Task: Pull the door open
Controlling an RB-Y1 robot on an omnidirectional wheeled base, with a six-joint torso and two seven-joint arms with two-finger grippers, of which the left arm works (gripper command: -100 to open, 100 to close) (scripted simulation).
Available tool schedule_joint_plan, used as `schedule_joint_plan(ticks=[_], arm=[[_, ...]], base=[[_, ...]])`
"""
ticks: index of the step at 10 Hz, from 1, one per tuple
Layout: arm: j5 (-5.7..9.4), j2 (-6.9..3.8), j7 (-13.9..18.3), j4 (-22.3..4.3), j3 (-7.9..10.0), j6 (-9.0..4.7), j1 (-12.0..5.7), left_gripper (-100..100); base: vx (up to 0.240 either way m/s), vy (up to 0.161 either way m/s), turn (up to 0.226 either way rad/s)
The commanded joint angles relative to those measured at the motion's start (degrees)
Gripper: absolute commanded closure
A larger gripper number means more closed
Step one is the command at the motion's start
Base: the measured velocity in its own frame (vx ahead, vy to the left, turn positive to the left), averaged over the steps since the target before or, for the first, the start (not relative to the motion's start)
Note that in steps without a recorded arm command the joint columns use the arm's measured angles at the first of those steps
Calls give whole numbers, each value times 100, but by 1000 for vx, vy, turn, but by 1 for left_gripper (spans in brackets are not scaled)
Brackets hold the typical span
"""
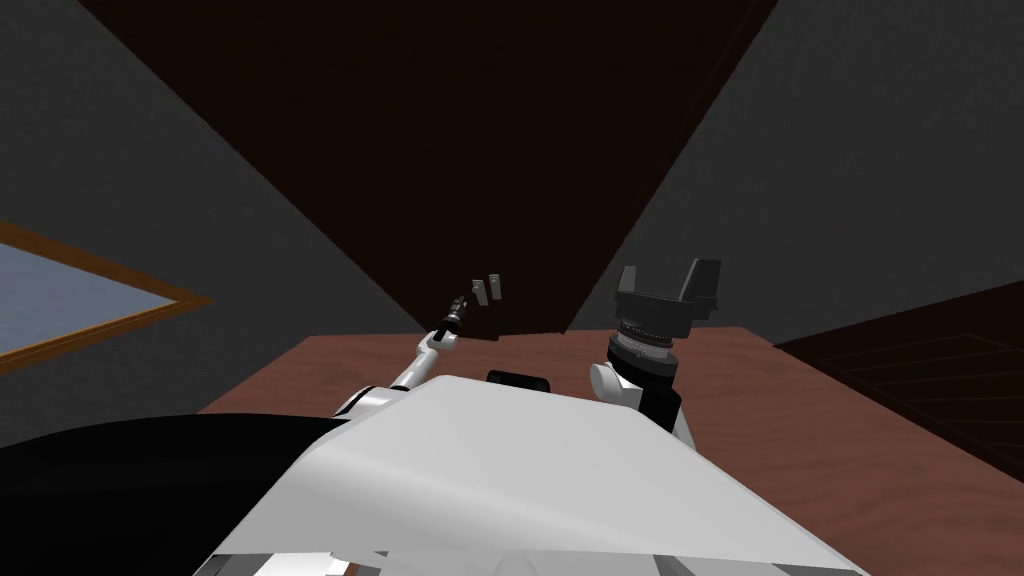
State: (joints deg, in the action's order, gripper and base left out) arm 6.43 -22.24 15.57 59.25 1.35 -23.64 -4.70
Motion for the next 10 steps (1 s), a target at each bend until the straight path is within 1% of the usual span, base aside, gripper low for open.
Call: schedule_joint_plan(ticks=[1,2,3,4,5,6,7,8,9,10], arm=[[-9,4,56,157,-98,25,32,-100],[-9,4,56,157,-98,25,32,-100],[-9,2,57,62,-94,-25,-9,-100],[8,-48,14,-44,42,-15,54,-100],[12,-61,-5,-86,89,-16,66,-100],[16,-67,-30,-135,140,-19,67,-100],[15,-59,-48,-161,163,-24,51,-100],[11,-37,-64,-173,167,-31,17,-100],[2,4,-77,-166,144,-40,-40,-100],[-8,41,-83,-149,113,-48,-91,-100]], base=[[-202,-81,-53],[-120,-58,-20],[-39,-27,1],[45,115,165],[100,186,142],[149,151,37],[180,85,-13],[204,16,-52],[219,-60,-118],[207,-132,-139]])
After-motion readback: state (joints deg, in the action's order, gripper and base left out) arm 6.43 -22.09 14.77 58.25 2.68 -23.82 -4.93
